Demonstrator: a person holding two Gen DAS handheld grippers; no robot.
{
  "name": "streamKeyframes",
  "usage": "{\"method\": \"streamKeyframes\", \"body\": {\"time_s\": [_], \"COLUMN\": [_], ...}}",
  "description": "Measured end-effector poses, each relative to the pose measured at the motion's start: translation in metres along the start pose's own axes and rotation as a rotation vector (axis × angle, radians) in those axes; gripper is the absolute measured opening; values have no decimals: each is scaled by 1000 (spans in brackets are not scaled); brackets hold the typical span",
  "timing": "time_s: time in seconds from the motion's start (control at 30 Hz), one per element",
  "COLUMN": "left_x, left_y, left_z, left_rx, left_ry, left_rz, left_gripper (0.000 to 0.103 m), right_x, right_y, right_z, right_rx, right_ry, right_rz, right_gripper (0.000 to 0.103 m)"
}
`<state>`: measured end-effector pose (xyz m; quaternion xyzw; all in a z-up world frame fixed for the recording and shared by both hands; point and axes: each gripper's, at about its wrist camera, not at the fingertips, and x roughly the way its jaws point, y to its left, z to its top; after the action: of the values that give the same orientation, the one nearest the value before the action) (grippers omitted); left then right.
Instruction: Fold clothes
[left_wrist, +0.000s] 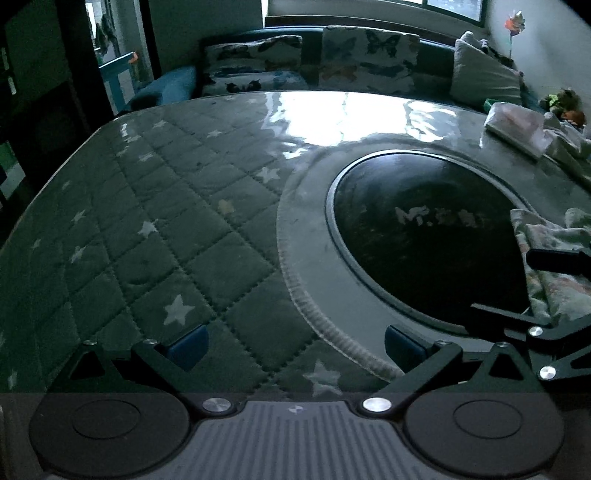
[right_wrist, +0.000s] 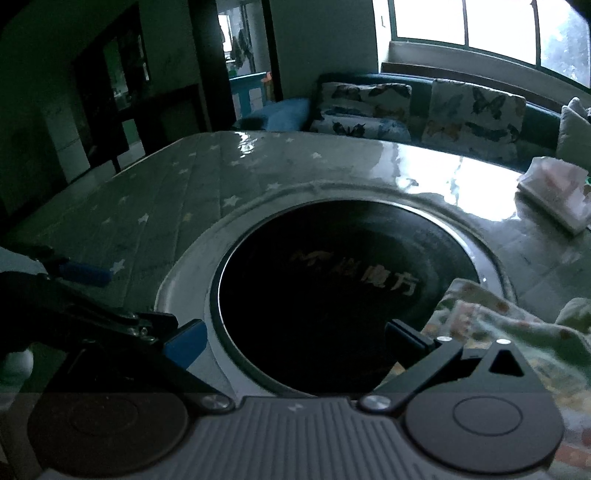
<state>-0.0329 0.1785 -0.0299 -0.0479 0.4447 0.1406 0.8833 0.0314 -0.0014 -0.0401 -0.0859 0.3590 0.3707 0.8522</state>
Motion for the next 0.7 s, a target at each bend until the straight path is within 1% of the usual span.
{"method": "streamKeyframes", "body": {"time_s": [0.13, 0.27, 0.7], "left_x": [3, 4, 5], "left_y": [4, 7, 6], "left_z": [-3, -4, -3], "left_rx": [-19, -37, -46], "left_ry": [1, -2, -12], "left_rz": [13, 10, 24], "left_gripper": [103, 103, 103], "right_x": [6, 12, 13], "right_y": [4, 9, 10], "right_z": [-4, -6, -7], "right_rx": [-4, -19, -14], "right_ry": [8, 18, 17], "right_rz": [3, 6, 16], "right_gripper": [103, 103, 103]}}
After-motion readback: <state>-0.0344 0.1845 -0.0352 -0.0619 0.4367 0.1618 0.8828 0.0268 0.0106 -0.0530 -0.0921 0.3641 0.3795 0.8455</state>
